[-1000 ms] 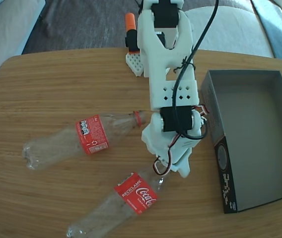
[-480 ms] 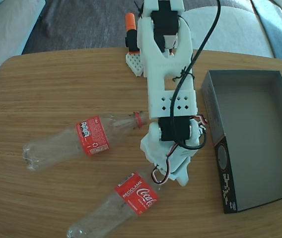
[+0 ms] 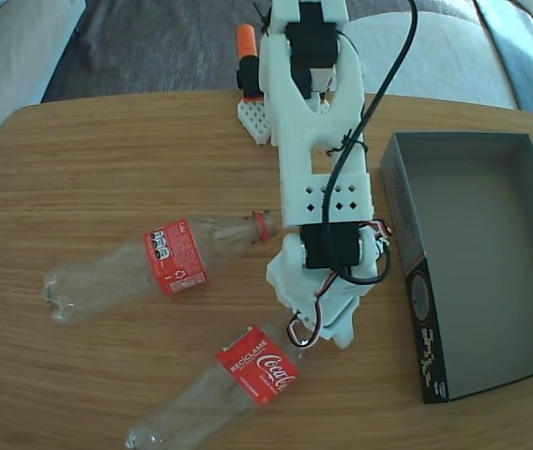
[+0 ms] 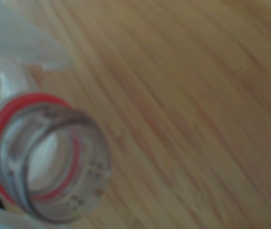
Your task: Grasp the bottles and put them in the box.
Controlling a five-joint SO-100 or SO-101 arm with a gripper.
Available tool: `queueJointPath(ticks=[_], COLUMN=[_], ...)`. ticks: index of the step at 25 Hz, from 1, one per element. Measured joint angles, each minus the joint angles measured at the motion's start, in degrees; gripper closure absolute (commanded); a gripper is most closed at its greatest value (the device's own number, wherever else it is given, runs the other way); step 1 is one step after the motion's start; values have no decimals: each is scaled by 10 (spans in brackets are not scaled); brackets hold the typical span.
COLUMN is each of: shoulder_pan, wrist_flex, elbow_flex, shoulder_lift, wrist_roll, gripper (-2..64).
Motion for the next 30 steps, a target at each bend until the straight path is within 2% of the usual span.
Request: queueJointPath(ticks=[3, 8, 15, 26, 30], shoulder_pan=[1, 4, 4, 3, -8], wrist_flex=[-4, -5, -6, -5, 13], elbow_flex=[0, 0, 0, 2, -4], shoulder_lift=[0, 0, 0, -2, 5], wrist_roll=[0, 0, -4, -1, -1], gripper=[353, 397, 612, 614, 615])
